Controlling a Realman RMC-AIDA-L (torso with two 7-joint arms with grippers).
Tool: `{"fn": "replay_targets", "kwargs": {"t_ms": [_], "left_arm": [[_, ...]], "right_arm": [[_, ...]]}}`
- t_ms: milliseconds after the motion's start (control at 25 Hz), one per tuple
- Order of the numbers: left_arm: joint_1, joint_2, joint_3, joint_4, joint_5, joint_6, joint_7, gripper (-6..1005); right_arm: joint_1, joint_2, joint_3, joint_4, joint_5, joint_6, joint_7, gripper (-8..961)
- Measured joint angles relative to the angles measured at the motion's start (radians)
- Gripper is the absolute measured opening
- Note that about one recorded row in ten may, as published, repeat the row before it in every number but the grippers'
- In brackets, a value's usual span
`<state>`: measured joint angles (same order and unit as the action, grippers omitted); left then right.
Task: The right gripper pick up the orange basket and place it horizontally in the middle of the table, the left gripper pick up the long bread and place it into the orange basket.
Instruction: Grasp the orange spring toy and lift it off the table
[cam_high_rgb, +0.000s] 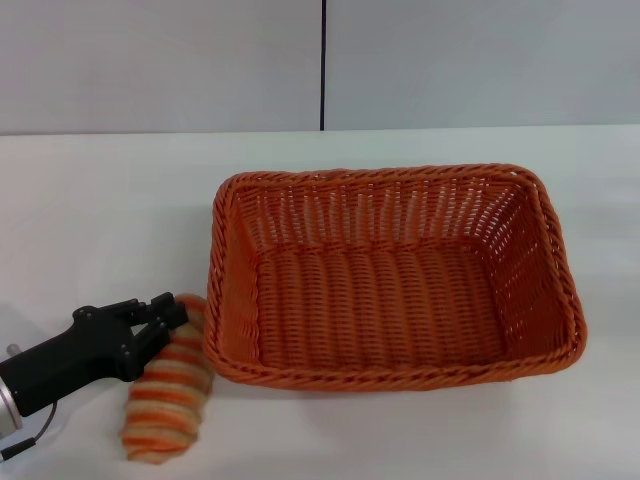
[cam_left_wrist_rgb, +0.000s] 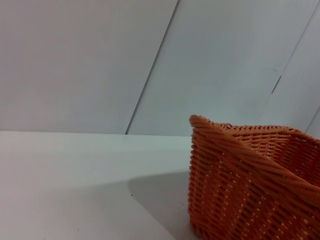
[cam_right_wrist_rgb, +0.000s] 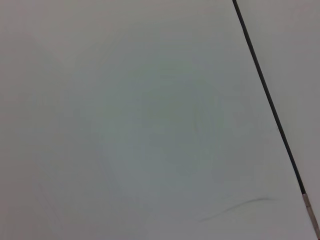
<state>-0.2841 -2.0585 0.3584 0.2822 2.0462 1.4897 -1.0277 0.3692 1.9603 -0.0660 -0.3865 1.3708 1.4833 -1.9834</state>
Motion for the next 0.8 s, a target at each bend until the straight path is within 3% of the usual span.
{"fn": "replay_targets", "kwargs": {"t_ms": [520, 800], "left_arm": [[-0.006, 0.0, 0.005, 0.0, 0.0, 0.003, 0.0, 116], [-0.006, 0.0, -0.011, 0.0, -0.001, 0.004, 0.0, 113]], "right_arm": [[0.0, 0.0, 0.0, 0.0, 0.004, 0.0, 0.0, 564], [0.0, 0.0, 0.0, 0.0, 0.005, 0.0, 0.0, 564]]}}
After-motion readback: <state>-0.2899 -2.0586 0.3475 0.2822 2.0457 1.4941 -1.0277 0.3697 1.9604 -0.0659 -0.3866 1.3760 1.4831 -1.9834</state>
